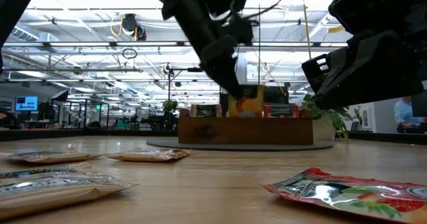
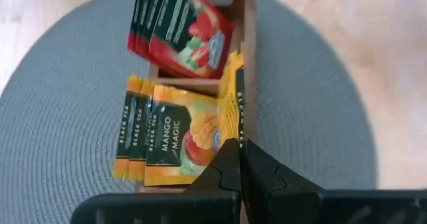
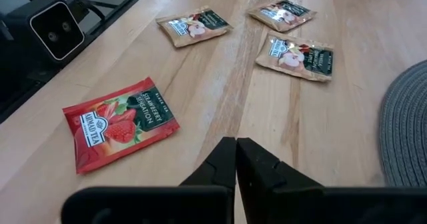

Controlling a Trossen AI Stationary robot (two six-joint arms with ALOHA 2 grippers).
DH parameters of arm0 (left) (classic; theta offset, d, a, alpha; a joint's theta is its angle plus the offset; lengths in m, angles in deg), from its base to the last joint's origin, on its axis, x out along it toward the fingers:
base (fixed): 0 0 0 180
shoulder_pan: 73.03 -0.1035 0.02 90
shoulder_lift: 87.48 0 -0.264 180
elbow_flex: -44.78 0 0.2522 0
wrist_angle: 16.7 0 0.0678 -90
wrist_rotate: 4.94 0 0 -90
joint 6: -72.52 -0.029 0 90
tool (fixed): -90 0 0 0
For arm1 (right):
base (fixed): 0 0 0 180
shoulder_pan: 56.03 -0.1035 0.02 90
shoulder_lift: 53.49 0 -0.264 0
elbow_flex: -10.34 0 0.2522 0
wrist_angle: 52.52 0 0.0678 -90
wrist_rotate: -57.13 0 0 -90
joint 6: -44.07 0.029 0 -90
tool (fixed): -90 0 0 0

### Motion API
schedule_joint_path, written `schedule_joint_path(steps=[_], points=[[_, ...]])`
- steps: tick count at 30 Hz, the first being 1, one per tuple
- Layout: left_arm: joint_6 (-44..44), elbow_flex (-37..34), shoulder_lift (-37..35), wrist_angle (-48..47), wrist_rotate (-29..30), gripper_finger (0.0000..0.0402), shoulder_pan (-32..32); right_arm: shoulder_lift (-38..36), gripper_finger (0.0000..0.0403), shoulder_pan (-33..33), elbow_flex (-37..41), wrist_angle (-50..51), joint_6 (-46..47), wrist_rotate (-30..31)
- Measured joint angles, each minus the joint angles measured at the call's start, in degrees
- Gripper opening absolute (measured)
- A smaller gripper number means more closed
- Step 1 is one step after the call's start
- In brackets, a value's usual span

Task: Pick & Place Tea
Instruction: Put the orange tea bag into the middle slot of the wooden organizer

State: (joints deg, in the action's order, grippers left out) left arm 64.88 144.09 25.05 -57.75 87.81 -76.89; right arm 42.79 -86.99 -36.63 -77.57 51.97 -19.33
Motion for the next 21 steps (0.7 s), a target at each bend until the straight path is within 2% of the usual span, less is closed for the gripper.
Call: schedule_joint_path(steps=[8, 21], points=[[-1.09, 5.66, -0.09, -6.04, -2.34, 0.0001, -0.98, 0.01, 0.0004, -0.03, 0.00, -0.11, 0.06, -0.10], [-1.10, 5.65, 1.64, -5.37, -4.09, 0.0001, -2.99, 0.01, 0.0004, -0.70, 0.00, 0.05, 0.85, -0.20]])
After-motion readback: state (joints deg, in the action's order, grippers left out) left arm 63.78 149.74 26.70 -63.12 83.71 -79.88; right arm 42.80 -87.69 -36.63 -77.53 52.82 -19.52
